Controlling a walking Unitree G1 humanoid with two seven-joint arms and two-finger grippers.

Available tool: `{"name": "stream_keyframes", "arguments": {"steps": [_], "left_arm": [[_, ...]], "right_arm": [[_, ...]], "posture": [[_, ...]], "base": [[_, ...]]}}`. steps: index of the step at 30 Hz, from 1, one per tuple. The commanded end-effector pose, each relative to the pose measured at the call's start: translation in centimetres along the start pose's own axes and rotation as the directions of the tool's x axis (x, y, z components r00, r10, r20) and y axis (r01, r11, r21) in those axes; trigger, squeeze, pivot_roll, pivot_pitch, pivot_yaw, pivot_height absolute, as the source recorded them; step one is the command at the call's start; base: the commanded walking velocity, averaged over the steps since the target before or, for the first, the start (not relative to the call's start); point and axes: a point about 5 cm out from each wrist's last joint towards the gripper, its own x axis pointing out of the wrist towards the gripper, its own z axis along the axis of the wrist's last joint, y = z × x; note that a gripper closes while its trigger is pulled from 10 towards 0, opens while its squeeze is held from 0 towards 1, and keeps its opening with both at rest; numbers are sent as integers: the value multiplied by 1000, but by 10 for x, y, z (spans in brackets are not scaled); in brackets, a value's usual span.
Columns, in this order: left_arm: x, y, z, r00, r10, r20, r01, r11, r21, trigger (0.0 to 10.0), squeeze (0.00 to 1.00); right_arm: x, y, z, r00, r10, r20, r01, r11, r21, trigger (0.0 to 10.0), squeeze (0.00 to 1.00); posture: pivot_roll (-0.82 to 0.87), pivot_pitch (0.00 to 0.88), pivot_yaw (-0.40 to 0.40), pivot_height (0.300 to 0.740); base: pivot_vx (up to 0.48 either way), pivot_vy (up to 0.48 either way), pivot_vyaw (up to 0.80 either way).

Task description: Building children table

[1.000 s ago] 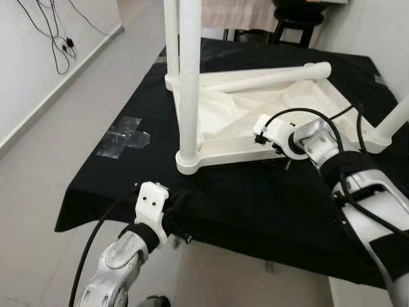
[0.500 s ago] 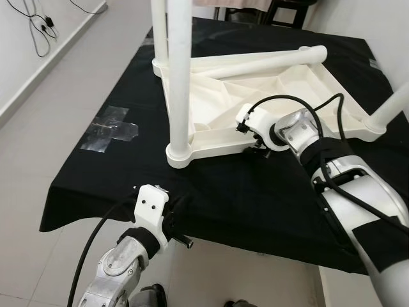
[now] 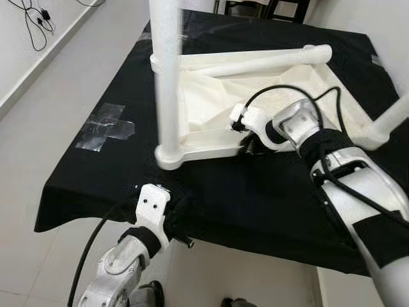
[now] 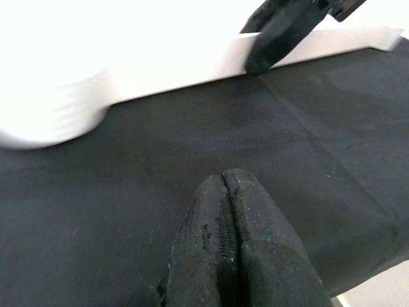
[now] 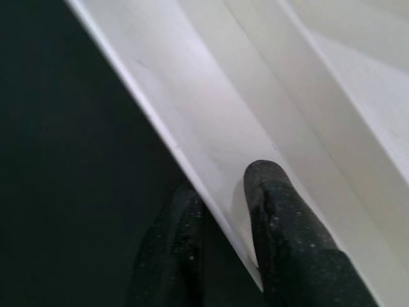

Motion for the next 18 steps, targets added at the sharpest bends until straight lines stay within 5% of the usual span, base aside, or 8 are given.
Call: {"name": "stream_keyframes", "arguments": {"steps": [1,6,12,14,16,17,18], "left_arm": [[0,-2,-6,1000,-7,-25,7,1000,-7,10000,0],[2,0,-8,1000,-6,-30,6,1000,-2,10000,0],[6,2,-10,999,-14,-38,15,1000,17,10000,0],[6,2,-10,999,-14,-38,15,1000,17,10000,0],[7,4,-11,999,-16,-40,17,1000,23,10000,0],[7,4,-11,999,-16,-40,17,1000,23,10000,0],[9,5,-11,999,-16,-42,17,999,30,10000,0]], "right_arm": [[3,14,26,974,143,175,-150,988,24,0,0],[12,22,35,963,145,228,-161,986,50,0,0],[35,22,38,970,-124,209,103,989,108,0,0],[35,22,38,970,-124,209,103,989,108,0,0],[42,17,35,932,-305,197,273,946,174,0,0],[42,17,35,932,-305,197,273,946,174,0,0],[45,13,35,872,-450,195,383,873,304,0,0]], "posture": [[54,195,-84,740],[50,182,-79,740],[39,160,-65,740],[39,160,-65,740],[42,151,-60,740],[42,151,-60,740],[47,147,-58,740]], "base": [[0,0,0],[0,0,0],[0,0,0],[0,0,0],[0,0,0],[0,0,0],[0,0,0]]}}
